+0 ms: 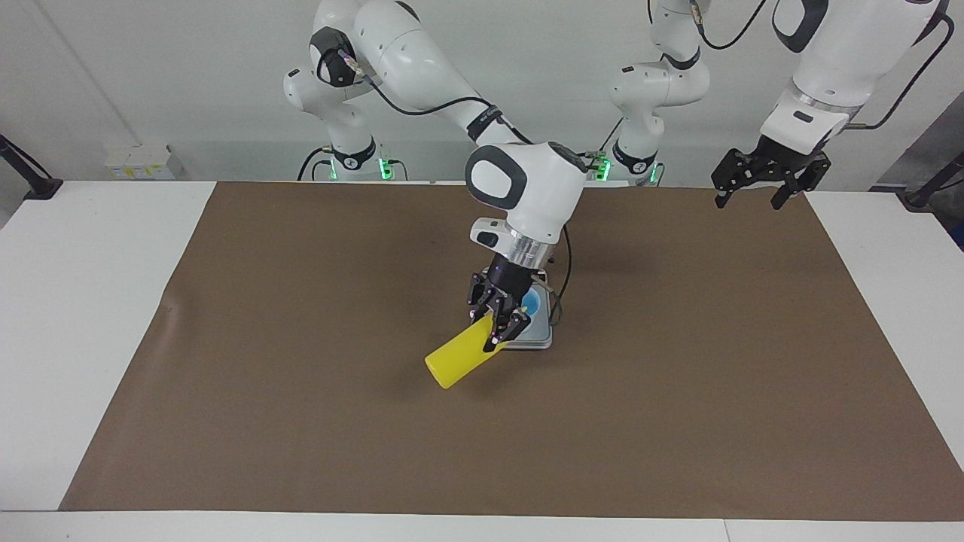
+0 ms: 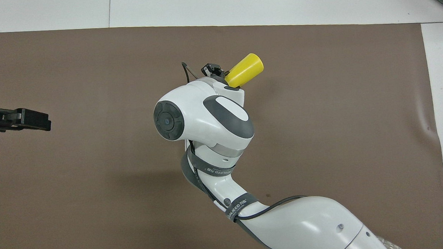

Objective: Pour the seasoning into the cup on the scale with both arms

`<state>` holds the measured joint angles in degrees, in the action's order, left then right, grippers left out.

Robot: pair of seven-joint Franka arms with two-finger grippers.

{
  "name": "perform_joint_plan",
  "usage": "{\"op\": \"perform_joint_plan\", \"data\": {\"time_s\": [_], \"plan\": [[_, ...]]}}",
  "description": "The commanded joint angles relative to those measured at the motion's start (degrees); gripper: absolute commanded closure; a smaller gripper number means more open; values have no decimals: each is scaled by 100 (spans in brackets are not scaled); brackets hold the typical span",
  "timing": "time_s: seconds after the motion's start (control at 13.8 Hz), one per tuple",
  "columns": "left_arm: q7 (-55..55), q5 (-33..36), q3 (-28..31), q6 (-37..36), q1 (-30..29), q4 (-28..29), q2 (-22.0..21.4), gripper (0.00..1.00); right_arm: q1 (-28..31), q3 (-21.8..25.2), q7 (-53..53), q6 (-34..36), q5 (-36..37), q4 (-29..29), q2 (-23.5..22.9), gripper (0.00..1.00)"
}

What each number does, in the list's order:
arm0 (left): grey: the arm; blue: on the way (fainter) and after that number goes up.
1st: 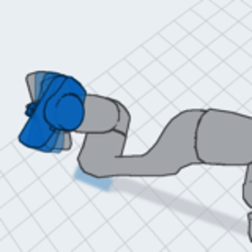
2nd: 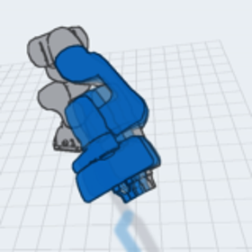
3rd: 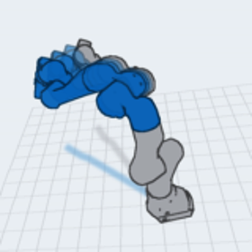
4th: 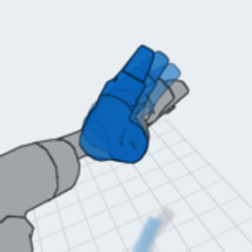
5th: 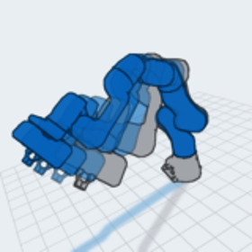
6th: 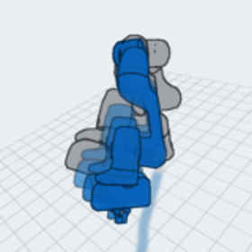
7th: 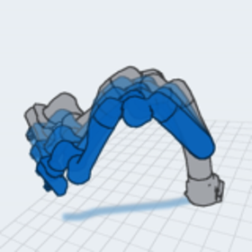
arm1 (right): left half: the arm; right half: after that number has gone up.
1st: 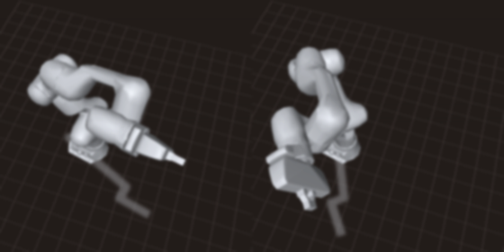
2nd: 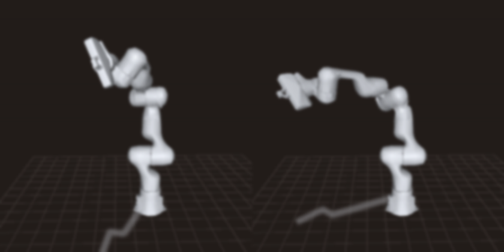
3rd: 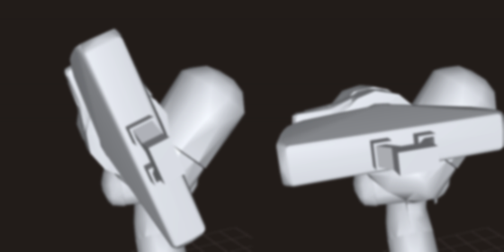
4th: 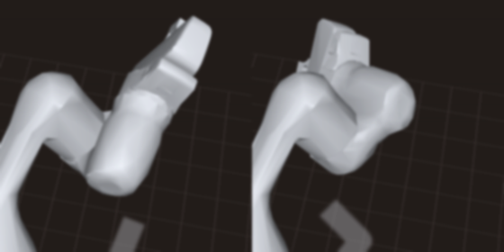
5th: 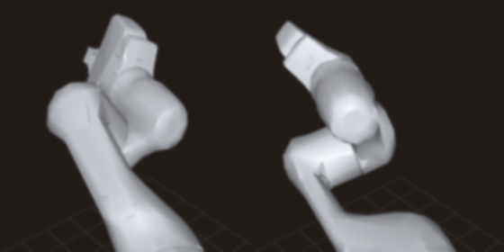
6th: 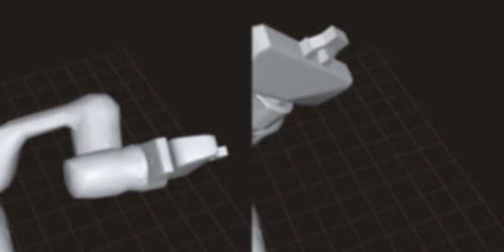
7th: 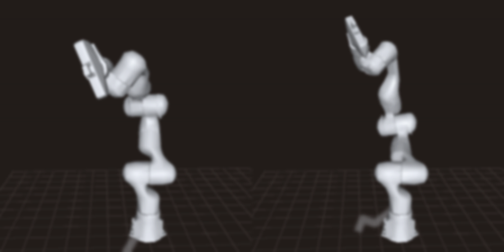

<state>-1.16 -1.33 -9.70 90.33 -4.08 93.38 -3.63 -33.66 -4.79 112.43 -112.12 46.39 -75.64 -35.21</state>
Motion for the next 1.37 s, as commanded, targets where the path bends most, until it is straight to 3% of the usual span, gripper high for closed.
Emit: {"op": "perform_joint_plan", "data": {"time_s": [0.0,0.43,0.94,1.3], "plan": [[55,-69,-23,-50,-76,75,-85,0,-17,-31,182,-187,800,-1109,646,100],[55,-69,-23,-42,-76,75,-86,0,-211,-31,191,-213,1091,-1120,674,100],[55,-69,-23,-50,-76,75,-86,0,-149,-31,525,-740,1750,-1304,665,100],[63,-69,-23,-42,-76,75,-77,0,-97,-31,543,-767,1760,-1199,647,100]]}}
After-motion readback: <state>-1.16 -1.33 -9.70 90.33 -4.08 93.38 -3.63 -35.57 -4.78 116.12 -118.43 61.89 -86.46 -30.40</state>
